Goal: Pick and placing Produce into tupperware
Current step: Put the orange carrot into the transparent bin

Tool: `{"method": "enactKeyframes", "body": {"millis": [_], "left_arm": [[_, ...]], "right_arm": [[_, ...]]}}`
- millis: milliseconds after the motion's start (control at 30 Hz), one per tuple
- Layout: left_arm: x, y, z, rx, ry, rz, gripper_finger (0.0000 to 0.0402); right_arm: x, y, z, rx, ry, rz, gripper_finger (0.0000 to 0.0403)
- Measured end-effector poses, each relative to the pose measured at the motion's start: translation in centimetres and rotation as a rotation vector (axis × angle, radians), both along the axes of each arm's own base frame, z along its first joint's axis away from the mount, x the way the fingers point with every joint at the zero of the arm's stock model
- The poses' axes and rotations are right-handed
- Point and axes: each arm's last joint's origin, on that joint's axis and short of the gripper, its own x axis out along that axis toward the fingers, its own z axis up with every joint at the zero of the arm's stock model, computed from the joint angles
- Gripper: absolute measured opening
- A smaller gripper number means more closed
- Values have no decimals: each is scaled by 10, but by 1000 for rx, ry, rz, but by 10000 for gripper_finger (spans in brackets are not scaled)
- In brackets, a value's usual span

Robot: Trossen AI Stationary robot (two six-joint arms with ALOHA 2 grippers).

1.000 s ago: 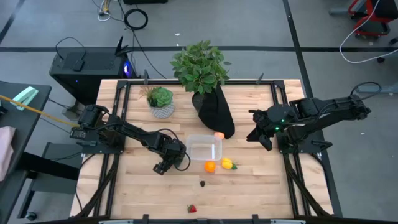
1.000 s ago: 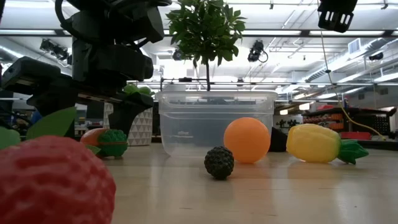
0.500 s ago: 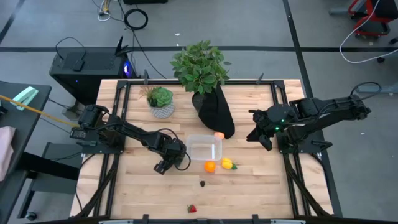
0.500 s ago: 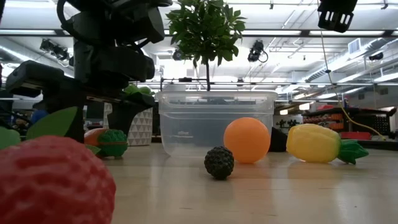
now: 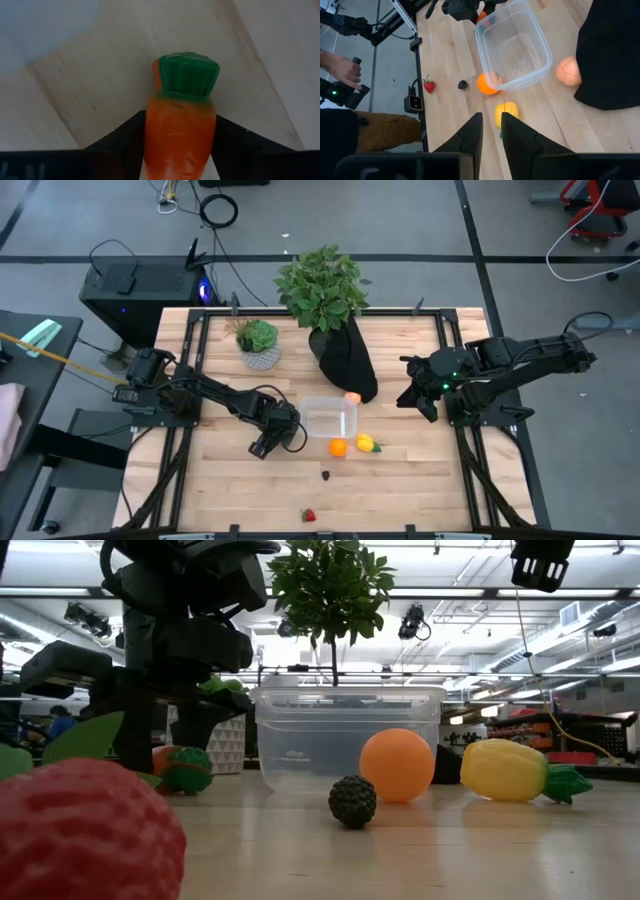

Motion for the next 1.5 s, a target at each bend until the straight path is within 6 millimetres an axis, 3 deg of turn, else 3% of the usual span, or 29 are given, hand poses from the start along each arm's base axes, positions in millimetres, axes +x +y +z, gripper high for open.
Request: {"method": "enactKeyframes", "body": {"millis": [267,433,633,933,1233,1367,1500], "left_arm": [[3,-1,7,-1,34,-2,204],[8,-2,22,14,62,0,201],[16,-4,48,26,101,1,187],[17,-3,88,45,161,-7,208],[31,13,124,24,83,53,167],[33,21,130,14,79,106,156],[27,28,123,-31,172,161,154]], "right_arm": [[0,0,0,0,0,0,78],[0,0,0,-2,-1,2,78],[0,0,0,-3,-1,3,78],[0,0,0,-3,-1,3,78],[0,0,0,-3,-2,10,78],[0,0,0,-3,-2,13,78],[0,0,0,-3,-2,14,78]]}}
